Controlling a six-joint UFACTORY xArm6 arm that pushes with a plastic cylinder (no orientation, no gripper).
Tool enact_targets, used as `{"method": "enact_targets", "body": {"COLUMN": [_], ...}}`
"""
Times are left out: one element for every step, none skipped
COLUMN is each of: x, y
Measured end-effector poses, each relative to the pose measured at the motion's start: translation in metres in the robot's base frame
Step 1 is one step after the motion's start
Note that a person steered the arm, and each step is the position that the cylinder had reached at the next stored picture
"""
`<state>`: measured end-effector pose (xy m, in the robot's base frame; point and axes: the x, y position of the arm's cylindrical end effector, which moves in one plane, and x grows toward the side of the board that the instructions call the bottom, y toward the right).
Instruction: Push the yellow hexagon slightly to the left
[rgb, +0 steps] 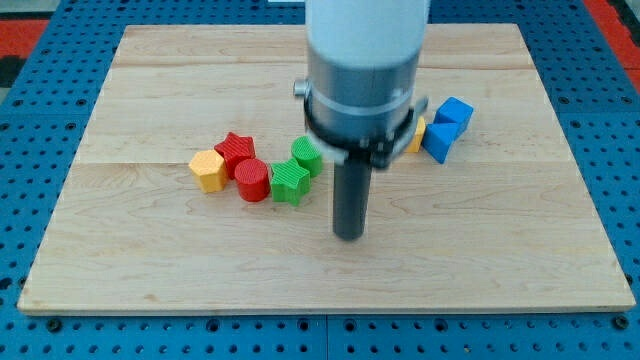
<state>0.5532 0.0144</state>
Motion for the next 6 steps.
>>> {"method": "enact_targets", "body": {"x": [-0.001, -0.027, -0.052, -0.079, -0.106, -0.143], "y": [-0.093, -0.108, -0.090, -0.165, -0.202, -0.200]}}
